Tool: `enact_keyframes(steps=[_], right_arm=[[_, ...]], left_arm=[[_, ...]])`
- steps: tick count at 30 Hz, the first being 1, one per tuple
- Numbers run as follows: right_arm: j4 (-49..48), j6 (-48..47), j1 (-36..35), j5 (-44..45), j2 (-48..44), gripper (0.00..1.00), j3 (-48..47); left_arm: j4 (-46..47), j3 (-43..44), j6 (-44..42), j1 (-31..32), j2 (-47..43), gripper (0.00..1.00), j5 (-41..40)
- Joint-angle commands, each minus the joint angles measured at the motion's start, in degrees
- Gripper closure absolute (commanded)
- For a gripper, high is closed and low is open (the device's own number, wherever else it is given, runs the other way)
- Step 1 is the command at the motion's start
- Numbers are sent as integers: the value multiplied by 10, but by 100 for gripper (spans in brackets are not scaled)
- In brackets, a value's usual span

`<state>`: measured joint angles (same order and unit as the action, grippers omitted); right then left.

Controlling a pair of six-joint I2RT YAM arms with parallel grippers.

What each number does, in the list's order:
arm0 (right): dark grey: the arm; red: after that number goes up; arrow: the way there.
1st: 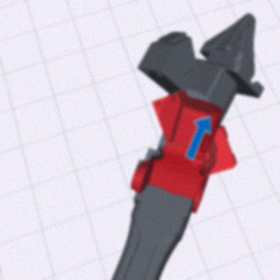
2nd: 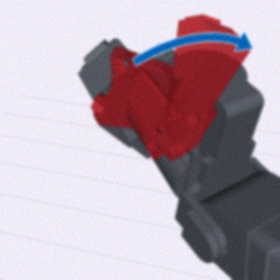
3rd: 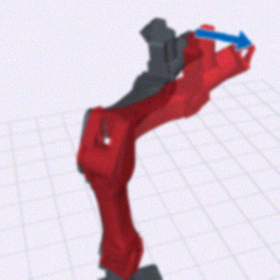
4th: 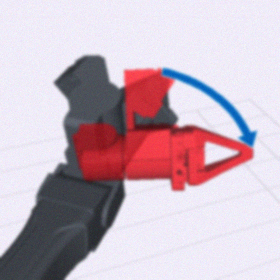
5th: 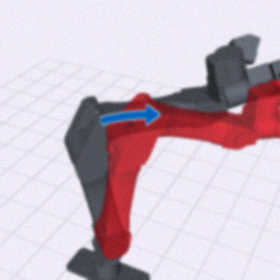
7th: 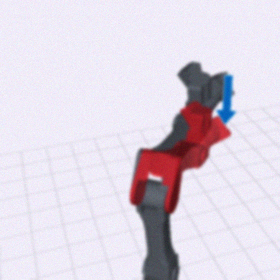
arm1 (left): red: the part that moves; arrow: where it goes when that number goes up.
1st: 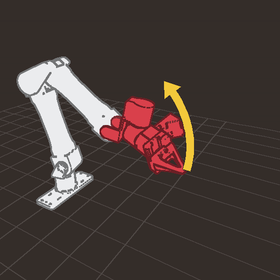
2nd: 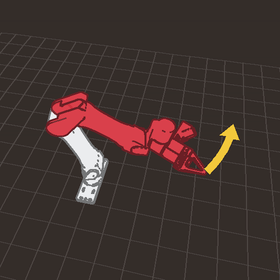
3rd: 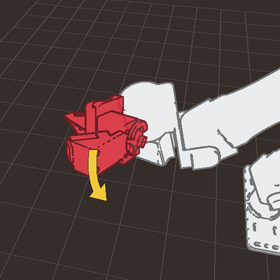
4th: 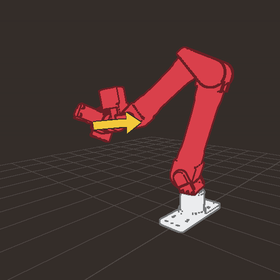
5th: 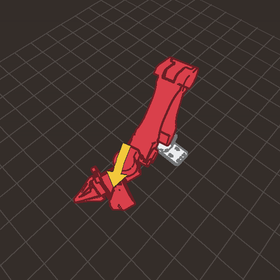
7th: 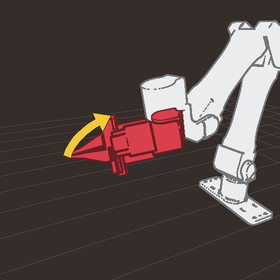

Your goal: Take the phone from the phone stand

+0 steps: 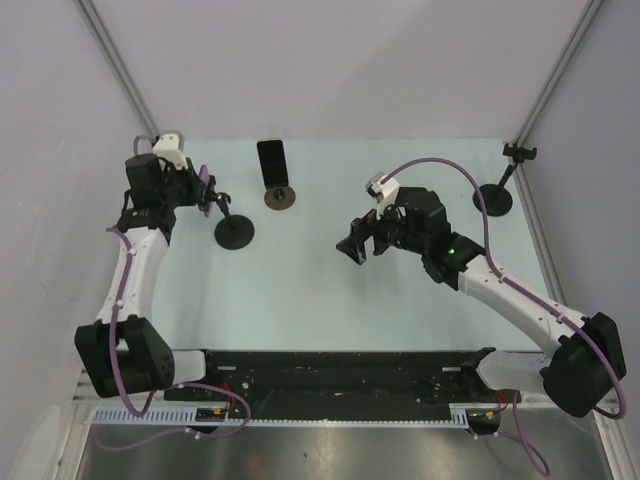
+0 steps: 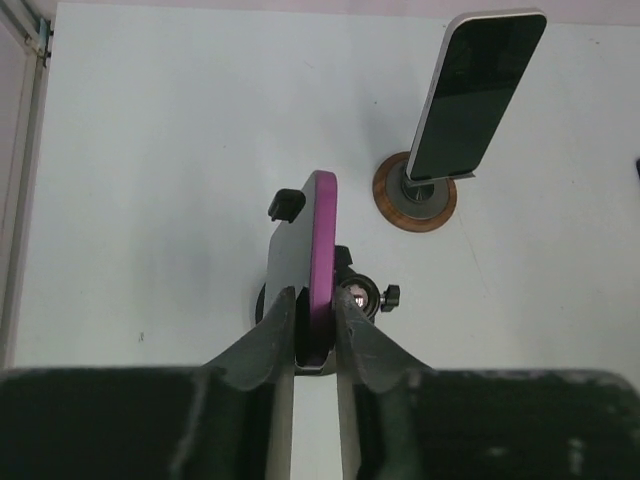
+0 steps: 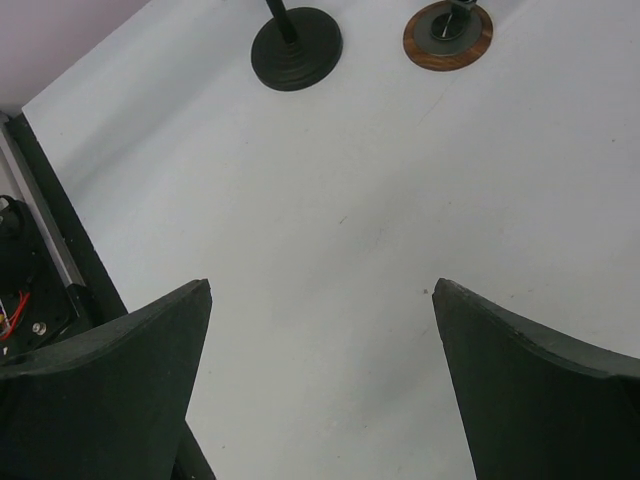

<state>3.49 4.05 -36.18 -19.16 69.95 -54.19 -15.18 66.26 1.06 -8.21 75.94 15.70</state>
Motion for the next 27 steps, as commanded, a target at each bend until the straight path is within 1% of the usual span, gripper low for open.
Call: enact_keyframes(steps=[1,4,7,10,11,12,13,14,15,16,17,19,20,22,23,26,27], right_arm=[[-13,3,-9,-15,1,2,3],[-15,2,-15,-14,-2,2,3],[-11,2,-22,-10,-8,2,2],[-2,-2,-28,-4,-14,2,3],[-1,-2,-28,-1,-15,2,3],[2,-4,-31,1,-17,2,3],[6,-5,-33,5,-17,2,3],[8,-7,-34,6,-18,2,3],[9,-8,-35,8,-20,2,3],[12,-10,-37,10,-22,2,3],[14,-9,-39,11,-23,2,3],[15,-12,-42,16,-27,2,4],[15,-11,-42,17,-29,2,7],[16,-12,-42,20,-33,2,9],[16,-12,-44,20,-33,2,10],[21,-15,-44,25,-37,2,10],[22,-15,-46,29,-39,2,10]], left_arm=[[-5,-38,13,6,-75,86,26],[-9,-53,24,21,-115,95,24],[-20,-60,40,52,-148,99,12],[-33,-61,68,108,-178,99,-22],[-35,-62,75,143,-186,100,-36],[-41,-63,94,164,-194,100,-57],[-43,-63,104,184,-206,100,-97],[-46,-63,112,225,-208,100,-113],[-56,-63,132,246,-212,100,-132],[-60,-60,143,267,-214,100,-172],[-62,-59,160,310,-214,100,-184],[-71,-58,176,356,-210,100,-220],[-72,-56,189,403,-204,99,-256],[-76,-52,203,452,-194,100,-297],[-76,-49,214,494,-181,100,-335],[-75,-36,237,559,-158,100,-391],[-74,-32,240,571,-142,100,-399]])
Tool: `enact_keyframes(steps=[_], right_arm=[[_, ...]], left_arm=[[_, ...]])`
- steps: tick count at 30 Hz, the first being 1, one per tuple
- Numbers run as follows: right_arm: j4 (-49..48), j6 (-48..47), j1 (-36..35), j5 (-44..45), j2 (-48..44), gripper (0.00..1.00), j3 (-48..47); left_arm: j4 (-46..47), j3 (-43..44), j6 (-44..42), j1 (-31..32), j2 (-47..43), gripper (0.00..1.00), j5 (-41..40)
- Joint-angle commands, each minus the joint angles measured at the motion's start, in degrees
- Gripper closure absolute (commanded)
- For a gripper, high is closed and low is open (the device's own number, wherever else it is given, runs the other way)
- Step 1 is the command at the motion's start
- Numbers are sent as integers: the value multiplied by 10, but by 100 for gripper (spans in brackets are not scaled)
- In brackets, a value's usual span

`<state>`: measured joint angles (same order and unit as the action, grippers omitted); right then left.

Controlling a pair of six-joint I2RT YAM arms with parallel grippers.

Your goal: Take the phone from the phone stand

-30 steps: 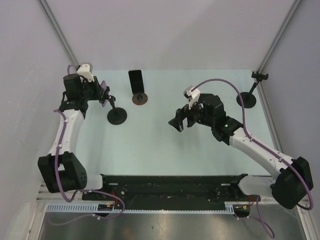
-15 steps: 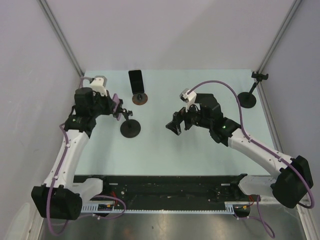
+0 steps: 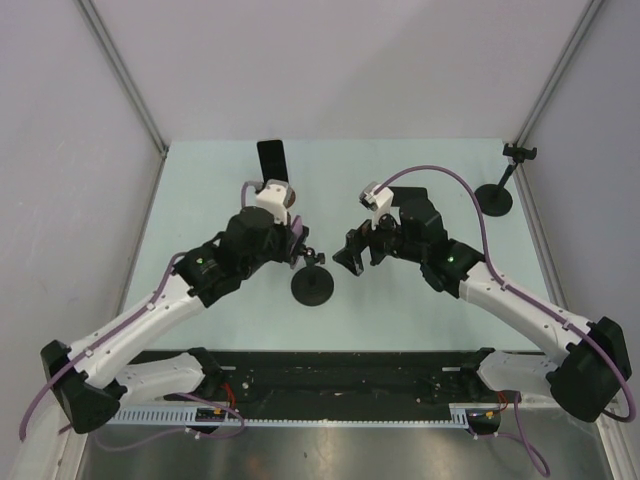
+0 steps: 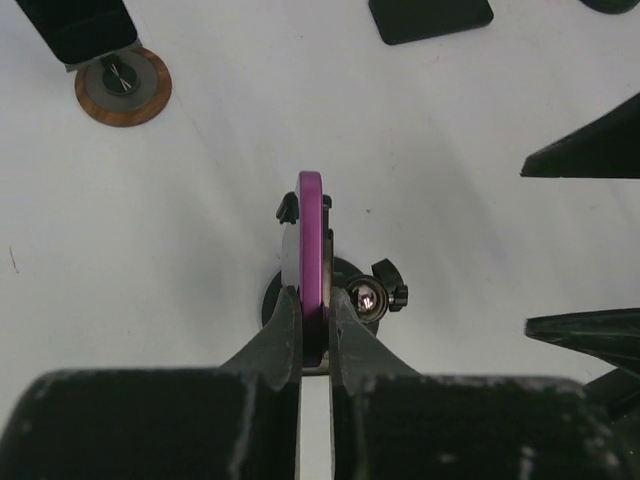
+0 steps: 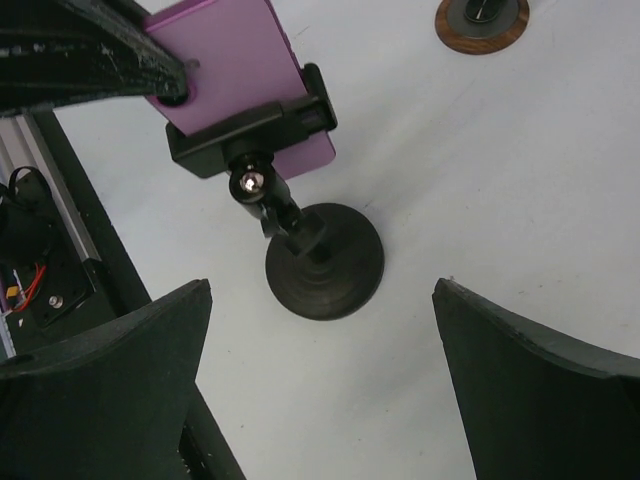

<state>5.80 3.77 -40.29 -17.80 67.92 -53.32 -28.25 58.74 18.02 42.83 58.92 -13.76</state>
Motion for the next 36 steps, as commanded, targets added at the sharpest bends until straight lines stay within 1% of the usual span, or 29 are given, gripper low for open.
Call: enact_keyframes(steps=[1,3,4,5,6,8,9,10,11,13,14,16,17,20,22,24,27,31,33,34,35,36], right_arm=[[0,-11,-5,17,-21,2,1],[2,-11,-6,25,-27,2,1],[3,-12,-6,28,-29,2,1],[5,-12,-6,29,-34,2,1],[7,-10,-6,31,-36,2,1],[8,-9,-6,32,-39,2,1],[6,-4,-6,31,-43,2,1],[5,-3,-6,30,-45,2,1],[5,-1,-6,31,-46,2,1],[2,6,-6,33,-51,2,1],[2,8,-6,35,-53,2,1],[-3,15,-5,36,-57,2,1],[-4,18,-6,37,-60,2,1],[-10,27,-6,41,-67,2,-1],[-11,39,-6,44,-71,2,-4],[-11,50,-6,53,-74,2,-9],[-10,71,-8,66,-76,2,-22],[18,103,-18,94,-57,3,-57],[37,110,-42,128,-39,3,-73],[41,111,-52,142,-34,3,-89],[47,112,-62,175,-27,3,-96],[48,119,-86,200,-14,2,-102]], left_arm=[[57,51,74,69,36,100,-109],[57,56,83,85,51,99,-108],[57,63,85,90,54,97,-104],[57,66,85,91,59,93,-100],[57,67,87,92,63,85,-92],[58,68,92,94,64,78,-82],[58,68,95,94,66,71,-72],[59,69,97,94,65,67,-66],[61,69,102,94,65,58,-61],[65,69,105,94,61,48,-46],[69,69,106,94,60,36,-40],[74,69,111,94,59,24,-24],[78,68,111,94,59,14,-19],[81,68,112,94,56,3,-12],[81,67,109,92,48,0,-17],[81,67,104,86,32,0,-19],[81,62,99,54,3,0,-6],[83,44,72,-12,-36,0,14],[86,25,66,-38,-63,0,31],[90,17,62,-66,-73,0,38],[93,9,58,-80,-85,0,43],[95,-9,53,-92,-94,0,46]])
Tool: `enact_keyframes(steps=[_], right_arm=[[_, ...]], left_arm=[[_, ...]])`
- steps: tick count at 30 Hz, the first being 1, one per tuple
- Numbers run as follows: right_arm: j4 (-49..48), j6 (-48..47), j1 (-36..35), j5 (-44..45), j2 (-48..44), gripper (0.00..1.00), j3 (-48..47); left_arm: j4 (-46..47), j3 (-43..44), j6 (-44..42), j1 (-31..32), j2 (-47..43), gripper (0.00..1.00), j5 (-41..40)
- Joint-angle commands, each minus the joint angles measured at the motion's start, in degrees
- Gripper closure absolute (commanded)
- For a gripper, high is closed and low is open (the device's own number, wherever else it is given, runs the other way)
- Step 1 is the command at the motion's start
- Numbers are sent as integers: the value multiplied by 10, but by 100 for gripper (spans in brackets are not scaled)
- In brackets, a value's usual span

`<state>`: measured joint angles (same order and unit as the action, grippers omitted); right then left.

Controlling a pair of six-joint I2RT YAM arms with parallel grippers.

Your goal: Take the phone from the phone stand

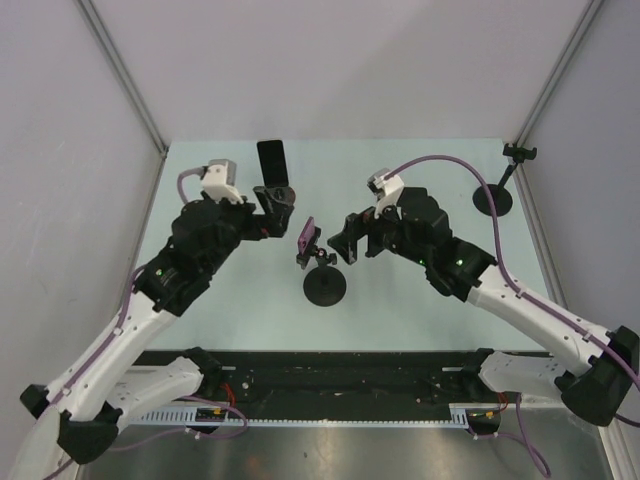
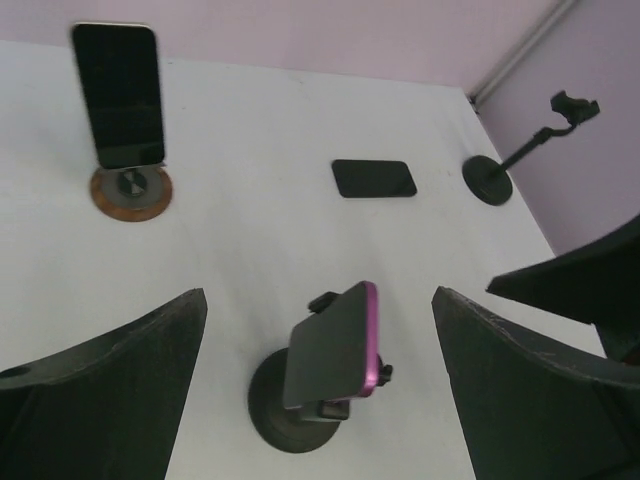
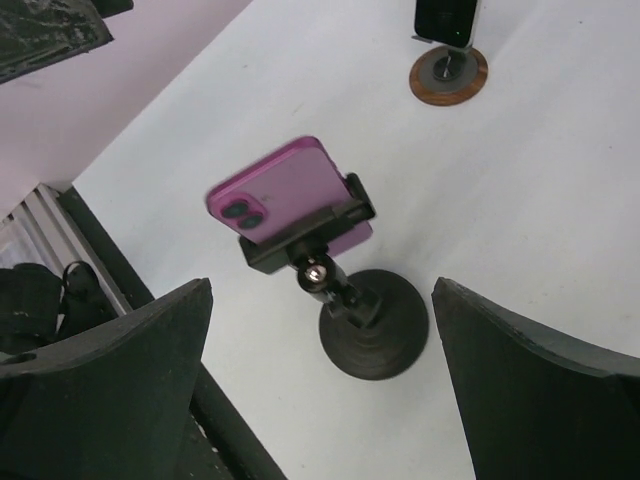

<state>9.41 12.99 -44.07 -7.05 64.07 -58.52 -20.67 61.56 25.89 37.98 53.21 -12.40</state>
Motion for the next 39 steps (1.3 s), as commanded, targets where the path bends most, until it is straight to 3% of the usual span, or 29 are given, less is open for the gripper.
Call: enact_keyframes(steps=[1,6,10,20,24,31,34,39], right_arm=[[13,32,-58,108,33,2,-65],[46,62,-129,216,114,2,-133],[95,87,-157,286,181,2,-200],[180,85,-183,359,302,10,-320],[189,70,-187,359,304,28,-316],[187,20,-186,303,265,83,-284],[169,-34,-182,253,237,100,-265],[160,-88,-147,122,200,100,-225]], left_arm=[[21,-46,-38,-67,-56,0,33],[41,-125,-95,-114,-115,0,34],[58,-187,-127,-117,-159,0,20],[102,-310,-173,-118,-254,0,35],[120,-320,-184,-118,-254,0,54],[144,-321,-208,-118,-242,0,139],[151,-321,-225,-118,-233,0,198],[162,-318,-242,-117,-204,0,276]])
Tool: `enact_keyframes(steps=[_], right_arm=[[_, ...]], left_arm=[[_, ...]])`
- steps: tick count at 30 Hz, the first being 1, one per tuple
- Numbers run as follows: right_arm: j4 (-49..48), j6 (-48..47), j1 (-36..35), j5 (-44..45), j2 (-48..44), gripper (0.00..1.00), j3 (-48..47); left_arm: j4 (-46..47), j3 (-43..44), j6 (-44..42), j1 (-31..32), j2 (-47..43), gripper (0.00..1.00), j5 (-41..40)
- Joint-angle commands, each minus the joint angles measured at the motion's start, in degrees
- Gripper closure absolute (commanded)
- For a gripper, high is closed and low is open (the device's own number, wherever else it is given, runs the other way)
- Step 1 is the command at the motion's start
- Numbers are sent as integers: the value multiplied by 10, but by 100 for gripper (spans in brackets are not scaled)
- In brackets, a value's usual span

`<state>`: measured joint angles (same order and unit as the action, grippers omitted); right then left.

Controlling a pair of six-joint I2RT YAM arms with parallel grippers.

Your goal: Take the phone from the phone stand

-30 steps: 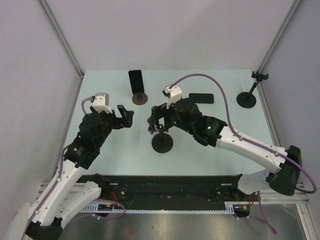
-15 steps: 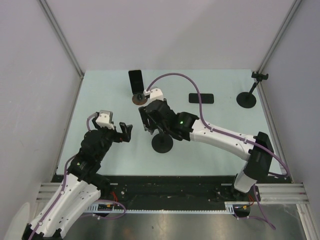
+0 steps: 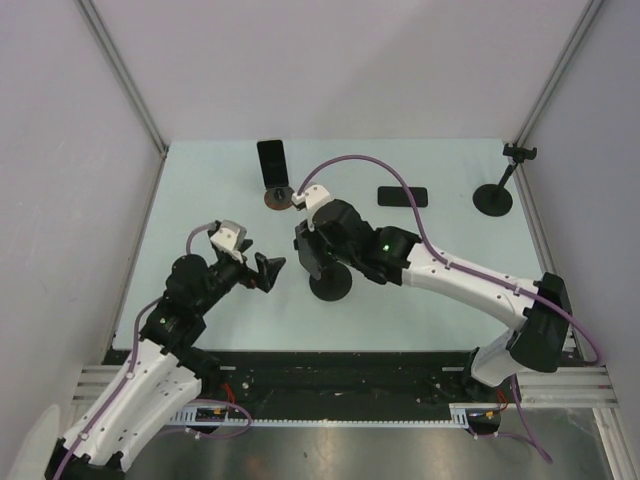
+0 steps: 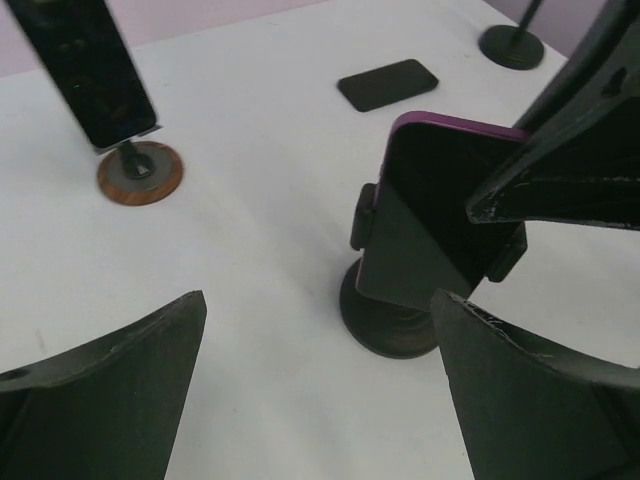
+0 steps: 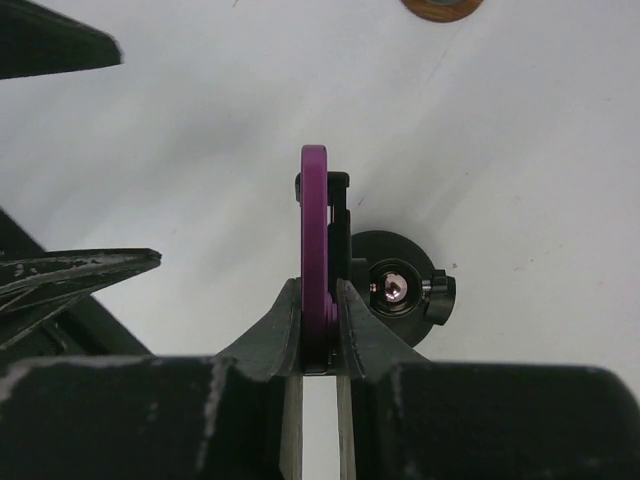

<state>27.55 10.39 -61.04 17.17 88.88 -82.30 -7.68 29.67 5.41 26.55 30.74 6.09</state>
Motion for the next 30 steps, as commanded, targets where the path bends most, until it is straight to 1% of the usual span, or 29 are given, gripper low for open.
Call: enact_keyframes(steps=[1,5,6,8,10,11,13,16,17,19,20,22,23,25,26,27,30], right_arm=[[-21,-84,35,-143,-51,100,17],[-14,-128,52,-203,-65,100,34],[-15,-136,55,-229,-68,100,42],[-20,-150,65,-250,-78,100,51],[-29,-156,70,-268,-83,100,64],[-31,-163,72,-274,-88,100,67],[-39,-165,72,-276,-91,100,74],[-45,-169,75,-287,-93,100,79],[-46,-170,75,-288,-93,100,79],[-47,-177,75,-287,-93,100,79],[-45,-178,75,-282,-93,100,80],[-43,-180,75,-281,-93,100,79],[-43,-181,75,-282,-93,100,79],[-43,-183,76,-287,-93,100,80],[-46,-183,76,-289,-93,100,80],[-45,-184,76,-290,-93,100,80],[-49,-183,75,-292,-90,100,81]], left_arm=[[32,3,-41,-3,27,0,107],[34,21,-52,-3,67,0,134],[35,26,-70,-3,77,0,141],[35,37,-84,-3,94,0,150],[35,50,-89,-3,121,0,147],[36,54,-87,-3,129,1,133],[37,66,-88,-3,157,3,134],[42,80,-91,-4,192,9,144],[45,83,-91,-3,199,14,145],[53,89,-86,-4,214,19,149],[57,91,-84,-3,219,26,154],[71,92,-84,-4,228,32,172],[74,92,-84,-3,230,38,177],[75,91,-90,-4,234,44,191],[74,90,-92,-3,237,50,197],[92,89,-91,-3,239,53,203],[107,79,-90,-4,239,64,226]])
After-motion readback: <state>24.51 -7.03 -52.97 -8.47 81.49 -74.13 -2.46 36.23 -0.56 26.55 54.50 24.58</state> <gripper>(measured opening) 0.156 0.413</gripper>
